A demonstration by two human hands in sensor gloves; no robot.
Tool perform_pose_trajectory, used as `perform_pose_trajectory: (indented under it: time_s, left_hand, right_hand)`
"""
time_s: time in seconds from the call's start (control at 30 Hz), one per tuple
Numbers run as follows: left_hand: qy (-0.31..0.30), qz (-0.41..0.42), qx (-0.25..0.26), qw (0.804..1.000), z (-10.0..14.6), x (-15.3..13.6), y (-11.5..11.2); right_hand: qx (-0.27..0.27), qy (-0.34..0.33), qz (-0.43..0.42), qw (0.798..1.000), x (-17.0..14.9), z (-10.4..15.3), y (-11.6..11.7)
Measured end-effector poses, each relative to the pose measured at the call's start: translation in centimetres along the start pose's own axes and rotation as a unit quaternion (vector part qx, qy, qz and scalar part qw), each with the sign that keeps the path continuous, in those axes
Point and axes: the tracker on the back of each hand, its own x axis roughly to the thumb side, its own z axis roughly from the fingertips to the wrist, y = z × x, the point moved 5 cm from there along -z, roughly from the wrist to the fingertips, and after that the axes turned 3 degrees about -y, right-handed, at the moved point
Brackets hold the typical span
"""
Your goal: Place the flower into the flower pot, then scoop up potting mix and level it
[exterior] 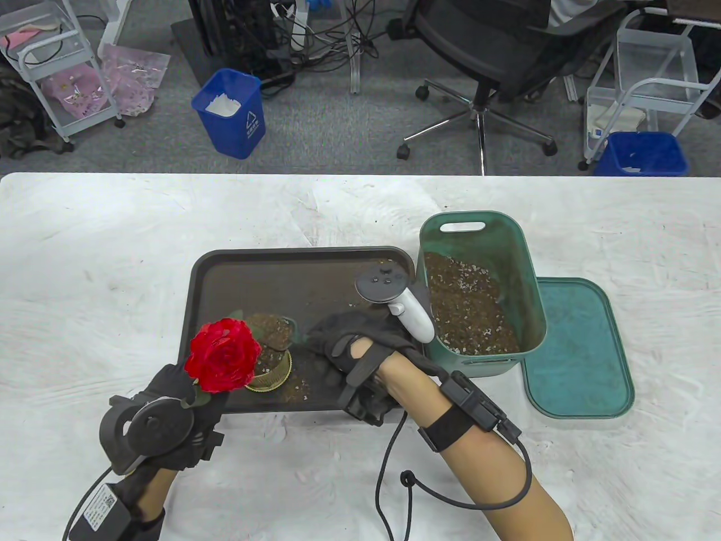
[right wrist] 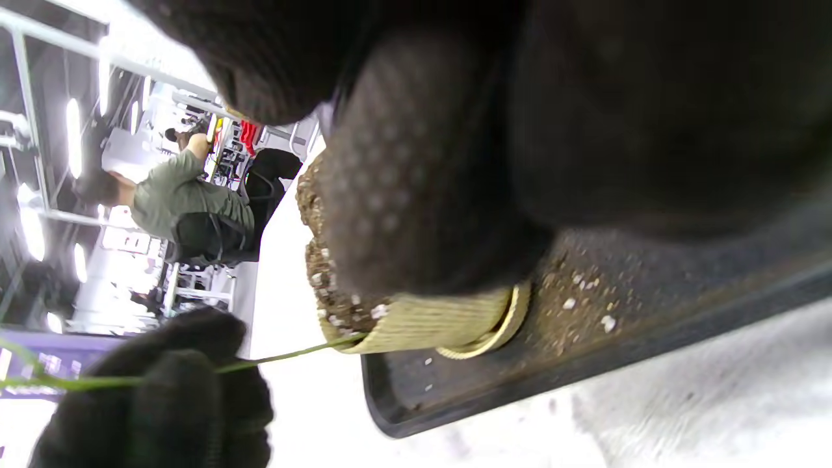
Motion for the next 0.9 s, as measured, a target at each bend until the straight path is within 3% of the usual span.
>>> perform_pose_trajectory:
  time_s: [0.07, 0.17, 0.27, 0.5, 0.77, 0.87, 0.9]
  left_hand:
    - [0.000, -0.001, 0.000, 1.000, 0.0, 0.0, 0.0]
    - [-0.002, -0.002, 0.000, 1.000, 0.0, 0.0, 0.0]
    - [-0.003, -0.003, 0.000, 1.000, 0.0, 0.1, 0.0]
    - [-0.003, -0.003, 0.001, 1.000, 0.0, 0.1, 0.0]
    - [-0.005, -0.005, -0.001, 1.000, 0.0, 0.2, 0.0]
    - [-0.005, -0.005, -0.001, 1.000, 0.1, 0.2, 0.0]
    - [-0.005, -0.005, -0.001, 1.000, 0.1, 0.2, 0.0]
  right_hand:
    - [-0.043, -0.019, 0.058, 0.997, 0.9, 0.3, 0.0]
    - [-0.100, -0.051, 0.182, 0.977, 2.8, 1.3, 0.4]
    - [-0.142, -0.082, 0.252, 0.954, 4.5, 2.3, 1.3]
    - [-0.228, -0.164, 0.415, 0.865, 7.7, 5.1, 4.5]
    - [-0.294, -0.222, 0.511, 0.777, 9.5, 6.6, 6.0]
    - [-0.320, -0.231, 0.507, 0.766, 9.2, 7.4, 5.5]
    - [-0.335, -0.233, 0.488, 0.772, 9.0, 7.9, 5.0]
